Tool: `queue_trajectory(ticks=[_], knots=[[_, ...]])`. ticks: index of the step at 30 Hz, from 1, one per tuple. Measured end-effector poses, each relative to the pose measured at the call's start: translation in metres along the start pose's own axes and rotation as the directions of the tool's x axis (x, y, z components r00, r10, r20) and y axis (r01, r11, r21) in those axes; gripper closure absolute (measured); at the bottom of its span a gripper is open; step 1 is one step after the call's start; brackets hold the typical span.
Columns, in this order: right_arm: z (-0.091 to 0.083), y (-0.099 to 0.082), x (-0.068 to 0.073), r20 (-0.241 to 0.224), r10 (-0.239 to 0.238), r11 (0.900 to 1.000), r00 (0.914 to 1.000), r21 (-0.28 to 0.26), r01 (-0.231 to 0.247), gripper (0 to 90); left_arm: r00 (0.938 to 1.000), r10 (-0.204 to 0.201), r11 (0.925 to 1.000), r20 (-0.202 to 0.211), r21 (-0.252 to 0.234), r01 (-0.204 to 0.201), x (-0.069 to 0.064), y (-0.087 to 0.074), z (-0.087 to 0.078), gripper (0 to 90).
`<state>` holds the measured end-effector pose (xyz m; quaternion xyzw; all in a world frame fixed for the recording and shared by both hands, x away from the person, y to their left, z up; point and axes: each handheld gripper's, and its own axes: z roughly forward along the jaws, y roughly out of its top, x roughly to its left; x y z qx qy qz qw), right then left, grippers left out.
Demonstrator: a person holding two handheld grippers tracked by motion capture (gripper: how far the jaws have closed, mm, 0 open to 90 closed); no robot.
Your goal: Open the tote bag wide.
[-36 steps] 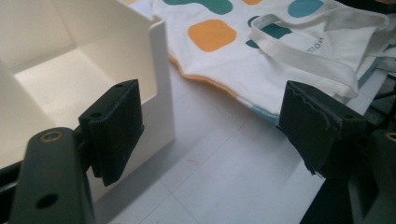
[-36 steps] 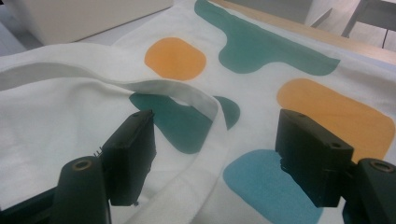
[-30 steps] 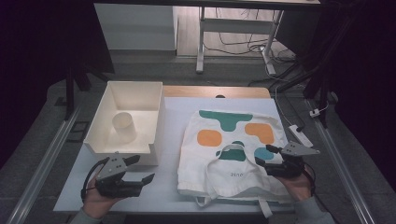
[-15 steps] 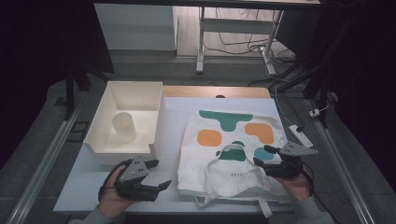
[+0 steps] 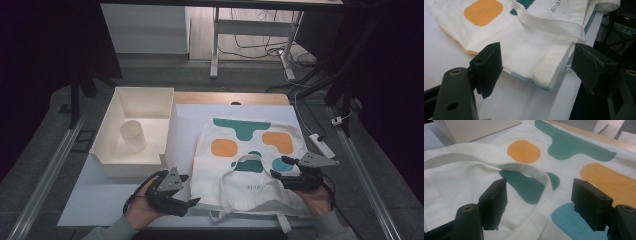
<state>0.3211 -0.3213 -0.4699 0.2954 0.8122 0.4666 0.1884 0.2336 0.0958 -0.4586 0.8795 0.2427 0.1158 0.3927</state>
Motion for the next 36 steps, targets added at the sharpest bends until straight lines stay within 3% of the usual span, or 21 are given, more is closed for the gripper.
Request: queue_trajectory(ticks=[16,27,36], knots=[[0.003,-0.001,0.001,-0.008,0.003,1.0000,1.0000,0.010,-0.003,29.1,0.9991,0.017,0.9971,0.040,0.074,-0.020,0.002,0.006,0.036,25.9],[0.003,-0.002,0.001,-0.011,0.004,0.9999,0.9999,0.010,-0.004,29.1,0.9981,0.032,0.9899,0.053,0.136,-0.039,-0.002,0.002,0.052,28.0],[0.003,-0.002,0.001,-0.011,0.005,0.9999,0.9999,0.013,-0.005,29.1,0.9959,0.082,0.9801,0.040,0.178,-0.087,-0.010,0.000,0.062,30.6]])
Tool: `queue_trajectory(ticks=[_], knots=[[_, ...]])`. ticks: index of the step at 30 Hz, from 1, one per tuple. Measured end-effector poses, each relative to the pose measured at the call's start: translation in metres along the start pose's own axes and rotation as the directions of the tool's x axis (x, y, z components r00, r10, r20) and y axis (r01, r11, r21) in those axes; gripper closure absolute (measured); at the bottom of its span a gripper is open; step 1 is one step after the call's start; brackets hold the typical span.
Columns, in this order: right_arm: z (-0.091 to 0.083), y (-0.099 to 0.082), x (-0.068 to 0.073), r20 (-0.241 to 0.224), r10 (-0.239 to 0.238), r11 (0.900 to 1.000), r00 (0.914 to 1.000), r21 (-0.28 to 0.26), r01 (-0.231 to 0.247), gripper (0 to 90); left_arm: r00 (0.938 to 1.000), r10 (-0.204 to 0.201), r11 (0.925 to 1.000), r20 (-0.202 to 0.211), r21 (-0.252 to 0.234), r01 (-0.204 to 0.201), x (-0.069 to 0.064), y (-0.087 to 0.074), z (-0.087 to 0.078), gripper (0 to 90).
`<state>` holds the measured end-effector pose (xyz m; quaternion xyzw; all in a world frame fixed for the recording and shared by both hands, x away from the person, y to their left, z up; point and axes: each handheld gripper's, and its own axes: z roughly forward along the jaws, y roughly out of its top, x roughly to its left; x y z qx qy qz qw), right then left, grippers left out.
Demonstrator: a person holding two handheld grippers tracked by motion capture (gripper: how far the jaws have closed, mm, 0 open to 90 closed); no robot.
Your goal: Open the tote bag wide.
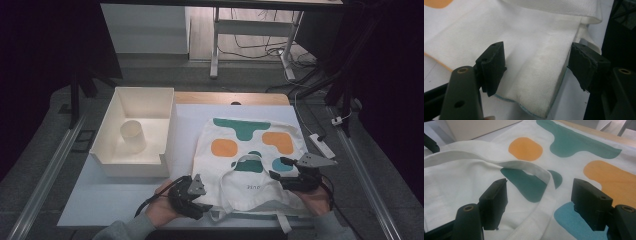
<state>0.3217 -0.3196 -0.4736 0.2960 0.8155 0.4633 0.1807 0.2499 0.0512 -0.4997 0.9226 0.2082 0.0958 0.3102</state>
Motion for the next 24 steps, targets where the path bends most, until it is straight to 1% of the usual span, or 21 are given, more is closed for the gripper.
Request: queue_trajectory(ticks=[1,2,5,6,8,9,10,11,12,15,17,18,19,20,21,22,24], knots=[[0.000,0.000,0.000,0.000,0.000,1.0000,1.0000,0.000,0.000,29.1,1.0000,0.002,1.0000,-0.008,0.001,-0.002,0.000,0.000,0.001,34.1],[0.000,0.000,0.000,0.000,0.001,1.0000,1.0000,0.000,-0.001,29.1,1.0000,-0.002,1.0000,-0.006,0.003,0.002,0.000,0.000,0.002,34.1],[-0.001,0.000,0.000,-0.003,0.002,1.0000,1.0000,-0.004,-0.002,29.1,0.9999,-0.012,0.9999,0.010,-0.009,0.013,0.003,-0.001,0.001,41.1],[-0.001,0.000,0.000,-0.005,0.004,1.0000,1.0000,-0.008,-0.004,29.1,0.9998,-0.014,0.9998,0.017,-0.011,0.014,0.004,-0.001,0.001,44.8],[-0.001,0.001,0.000,-0.007,0.008,0.9999,1.0000,-0.012,-0.008,29.2,0.9999,-0.016,0.9998,0.001,-0.008,0.016,0.006,-0.002,0.001,53.4],[-0.001,0.001,0.000,-0.007,0.008,0.9999,0.9999,-0.013,-0.008,29.1,0.9998,-0.022,0.9997,-0.003,-0.006,0.022,0.007,-0.002,0.002,58.4],[-0.002,0.002,0.000,-0.005,0.004,0.9999,1.0000,-0.010,-0.005,29.2,0.9995,-0.030,0.9995,0.003,-0.010,0.030,0.009,-0.002,0.002,65.6],[-0.002,0.002,0.000,-0.003,0.003,1.0000,1.0000,-0.009,-0.003,29.2,0.9993,-0.038,0.9992,0.003,-0.012,0.038,0.011,-0.002,0.002,69.0],[-0.002,0.002,0.000,-0.003,0.003,1.0000,1.0000,-0.009,-0.003,29.2,0.9990,-0.045,0.9988,0.001,-0.017,0.045,0.012,-0.002,0.001,69.0],[-0.004,0.006,0.002,-0.005,-0.004,1.0000,1.0000,-0.008,0.004,29.2,0.9979,-0.065,0.9972,0.007,-0.037,0.065,0.015,-0.002,-0.001,76.2],[-0.006,0.009,0.004,-0.013,-0.009,0.9999,0.9999,-0.006,0.009,29.4,0.9973,-0.071,0.9961,0.014,-0.050,0.072,0.017,-0.002,-0.003,80.1],[-0.007,0.013,0.008,-0.031,-0.016,0.9998,0.9994,0.006,0.017,29.4,0.9970,-0.075,0.9955,0.020,-0.057,0.076,0.018,-0.002,-0.004,82.3],[-0.007,0.016,0.011,-0.040,-0.026,0.9996,0.9989,0.012,0.026,29.5,0.9963,-0.082,0.9945,0.026,-0.063,0.083,0.018,-0.002,-0.005,82.7],[-0.007,0.016,0.011,-0.040,-0.026,0.9996,0.9989,0.012,0.026,29.5,0.9959,-0.086,0.9939,0.029,-0.067,0.088,0.019,-0.002,-0.006,82.7],[-0.008,0.023,0.018,-0.059,-0.046,0.9987,0.9972,0.020,0.047,29.6,0.9954,-0.090,0.9933,0.033,-0.070,0.092,0.019,-0.002,-0.006,84.0],[-0.008,0.023,0.018,-0.059,-0.046,0.9987,0.9972,0.020,0.047,29.6,0.9951,-0.092,0.9930,0.037,-0.071,0.094,0.020,-0.002,-0.007,84.0],[-0.007,0.028,0.025,-0.088,-0.059,0.9976,0.9944,0.031,0.062,29.6,0.9944,-0.097,0.9920,0.042,-0.077,0.100,0.021,-0.002,-0.007,84.6]])
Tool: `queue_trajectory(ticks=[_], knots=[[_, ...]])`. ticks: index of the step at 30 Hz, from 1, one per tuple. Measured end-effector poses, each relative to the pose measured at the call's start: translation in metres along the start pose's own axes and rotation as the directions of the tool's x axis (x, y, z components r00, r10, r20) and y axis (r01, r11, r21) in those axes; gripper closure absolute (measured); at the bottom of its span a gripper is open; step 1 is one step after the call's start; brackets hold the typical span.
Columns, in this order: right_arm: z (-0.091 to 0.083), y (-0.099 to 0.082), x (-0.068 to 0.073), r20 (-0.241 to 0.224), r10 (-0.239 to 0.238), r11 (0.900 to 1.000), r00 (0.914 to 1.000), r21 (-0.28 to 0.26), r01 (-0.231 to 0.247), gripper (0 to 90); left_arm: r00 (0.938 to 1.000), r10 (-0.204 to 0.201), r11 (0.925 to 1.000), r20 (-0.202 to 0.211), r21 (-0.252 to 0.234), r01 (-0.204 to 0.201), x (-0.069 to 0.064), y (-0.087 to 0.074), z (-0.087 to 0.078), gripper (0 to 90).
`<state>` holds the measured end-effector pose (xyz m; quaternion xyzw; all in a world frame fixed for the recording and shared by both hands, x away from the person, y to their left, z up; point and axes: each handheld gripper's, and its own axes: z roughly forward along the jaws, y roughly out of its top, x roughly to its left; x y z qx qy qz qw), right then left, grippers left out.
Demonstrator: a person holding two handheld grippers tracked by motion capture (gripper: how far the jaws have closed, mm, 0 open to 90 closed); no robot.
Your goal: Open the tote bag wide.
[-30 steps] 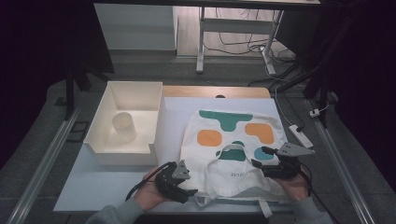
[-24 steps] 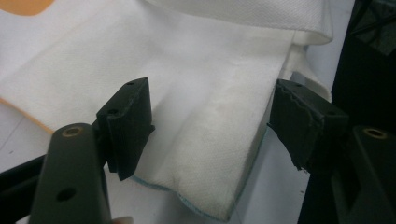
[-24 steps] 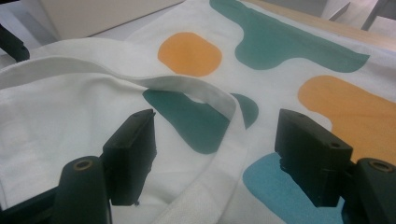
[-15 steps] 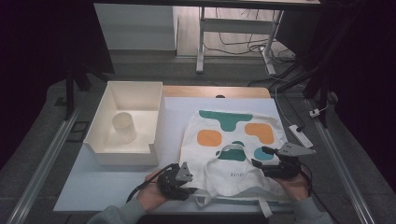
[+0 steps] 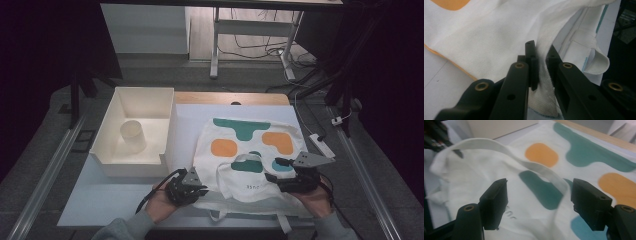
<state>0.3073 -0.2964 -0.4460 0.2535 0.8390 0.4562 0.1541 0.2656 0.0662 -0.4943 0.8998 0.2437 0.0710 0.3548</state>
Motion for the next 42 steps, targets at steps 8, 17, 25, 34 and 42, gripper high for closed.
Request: queue_trajectory(ticks=[8,17,25,34,42], knots=[[0.012,0.019,0.040,-0.140,-0.075,0.9951,0.9874,0.053,0.083,29.3,0.9987,-0.048,0.9980,0.020,-0.040,0.048,0.004,0.000,-0.005,85.5],[0.025,0.016,0.065,-0.202,-0.122,0.9786,0.9719,0.140,0.152,29.4,0.9966,-0.070,0.9963,0.044,-0.046,0.072,0.009,-0.001,-0.006,85.5],[0.033,0.004,0.070,-0.194,-0.131,0.9636,0.9723,0.206,0.171,29.3,0.9952,-0.084,0.9941,0.049,-0.064,0.087,0.011,-0.001,-0.009,85.5],[0.039,-0.003,0.066,-0.145,-0.166,0.9480,0.9755,0.249,0.198,31.9,0.9937,-0.093,0.9928,0.062,-0.069,0.097,0.012,-0.002,-0.011,85.5],[0.038,-0.005,0.062,-0.109,-0.158,0.9527,0.9814,0.244,0.181,37.7,0.9935,-0.094,0.9926,0.065,-0.071,0.098,0.013,-0.002,-0.011,85.5]])
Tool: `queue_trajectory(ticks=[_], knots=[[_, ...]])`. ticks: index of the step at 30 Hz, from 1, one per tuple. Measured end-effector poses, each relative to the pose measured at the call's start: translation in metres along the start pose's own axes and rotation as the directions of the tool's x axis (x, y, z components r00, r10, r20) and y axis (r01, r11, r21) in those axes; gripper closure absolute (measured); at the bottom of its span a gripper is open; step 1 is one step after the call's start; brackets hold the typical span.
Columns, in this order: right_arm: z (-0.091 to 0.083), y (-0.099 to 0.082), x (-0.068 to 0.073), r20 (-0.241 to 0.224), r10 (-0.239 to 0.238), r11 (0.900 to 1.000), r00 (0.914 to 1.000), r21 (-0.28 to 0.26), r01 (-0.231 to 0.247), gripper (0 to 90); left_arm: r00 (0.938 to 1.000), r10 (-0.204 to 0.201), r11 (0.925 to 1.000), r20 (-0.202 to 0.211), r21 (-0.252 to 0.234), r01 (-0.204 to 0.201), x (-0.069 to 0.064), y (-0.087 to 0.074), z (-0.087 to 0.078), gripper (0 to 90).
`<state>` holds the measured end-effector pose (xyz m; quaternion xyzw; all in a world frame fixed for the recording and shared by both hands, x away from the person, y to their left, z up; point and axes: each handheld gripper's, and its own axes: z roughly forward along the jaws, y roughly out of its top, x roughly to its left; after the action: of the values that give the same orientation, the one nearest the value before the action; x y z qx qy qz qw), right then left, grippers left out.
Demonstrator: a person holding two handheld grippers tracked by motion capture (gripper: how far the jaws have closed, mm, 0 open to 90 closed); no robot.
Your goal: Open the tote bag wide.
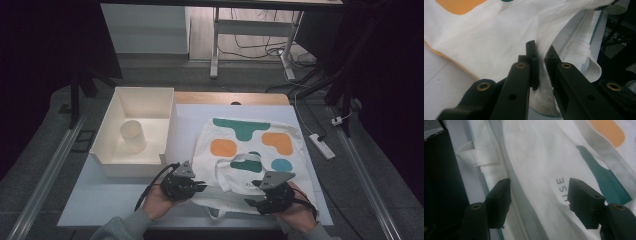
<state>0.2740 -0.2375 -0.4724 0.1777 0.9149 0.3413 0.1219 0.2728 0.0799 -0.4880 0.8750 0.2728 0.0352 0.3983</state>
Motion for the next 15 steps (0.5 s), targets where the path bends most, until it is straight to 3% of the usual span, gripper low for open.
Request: queue_trajectory(ticks=[7,9,15], knots=[[-0.0026,-0.0016,-0.0030,0.041,0.007,1.0000,0.9992,-0.007,-0.006,52.1,1.0000,0.004,1.0000,0.001,-0.004,-0.004,-0.0003,-0.0002,-0.0008,85.4],[-0.0026,-0.0018,-0.0037,0.049,0.009,1.0000,0.9988,0.000,-0.009,61.7,1.0000,0.003,1.0000,0.002,-0.005,-0.003,-0.0001,-0.0003,-0.0011,85.5],[-0.0030,-0.0023,-0.0052,0.075,0.002,1.0000,0.9972,-0.001,-0.002,75.6,1.0000,0.004,0.9999,0.004,-0.010,-0.004,-0.0007,-0.0003,-0.0014,85.4]])
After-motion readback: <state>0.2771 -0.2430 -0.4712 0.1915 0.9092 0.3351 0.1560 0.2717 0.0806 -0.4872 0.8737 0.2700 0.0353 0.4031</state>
